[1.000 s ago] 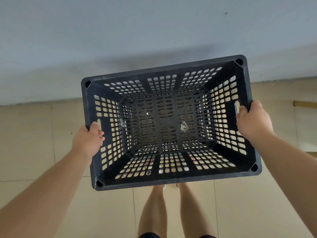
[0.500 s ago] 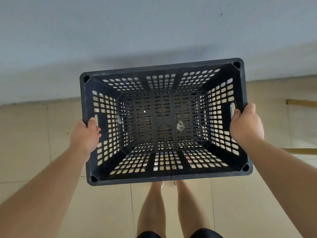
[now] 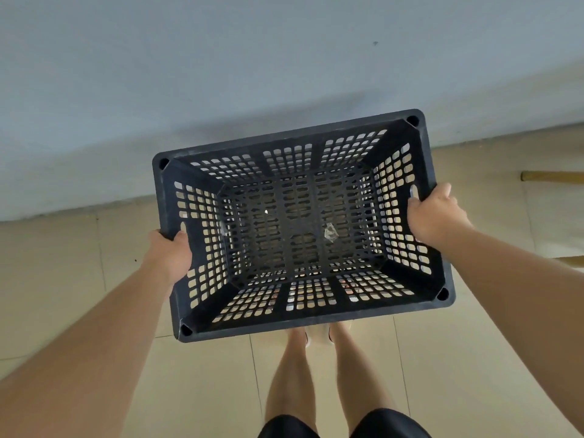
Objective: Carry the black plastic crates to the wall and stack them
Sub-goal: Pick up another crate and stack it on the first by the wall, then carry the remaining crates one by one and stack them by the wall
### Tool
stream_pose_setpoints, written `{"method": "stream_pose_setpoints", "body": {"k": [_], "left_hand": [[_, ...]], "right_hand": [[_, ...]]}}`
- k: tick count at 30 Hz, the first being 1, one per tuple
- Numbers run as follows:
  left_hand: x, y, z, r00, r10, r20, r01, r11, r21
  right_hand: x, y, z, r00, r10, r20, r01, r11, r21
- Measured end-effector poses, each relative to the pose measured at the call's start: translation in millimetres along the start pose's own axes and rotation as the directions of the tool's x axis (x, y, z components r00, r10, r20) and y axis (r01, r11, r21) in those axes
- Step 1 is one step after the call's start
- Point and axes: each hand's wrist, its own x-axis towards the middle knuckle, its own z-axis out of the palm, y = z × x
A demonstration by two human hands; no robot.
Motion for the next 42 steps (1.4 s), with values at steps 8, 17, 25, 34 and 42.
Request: {"method": "stream_pose_setpoints", "body": {"k": [8, 17, 25, 34, 42], "left_hand": [[-124, 16, -19, 0.921, 0.359, 0.151, -0.39, 0.841, 0.376], [-243, 75, -37, 0.637, 0.67, 0.382, -0.763, 0.479, 0.433], [-286, 84, -73, 0.34, 0.747, 0.572, -0.877, 0.031, 0.48], [-382, 60, -83, 0.122, 0.669, 0.733, -0.884, -0.262, 0.386], [-526, 2, -33, -0.137, 0.521, 0.843, -0.795, -0.565, 0.221]], "right_hand": [[-98, 1, -31, 0.98, -0.192, -0.051, 0.188, 0.979, -0.073], [-212, 8, -66, 0.978, -0.197, -0.063, 0.194, 0.979, -0.056], [-316, 26, -70, 0.99, -0.039, -0.134, 0.044, 0.999, 0.033], [-437, 92, -73, 0.951, 0.244, -0.19, -0.191, 0.946, 0.261], [-532, 219, -63, 0.79, 0.577, -0.209, -0.431, 0.763, 0.481]]}}
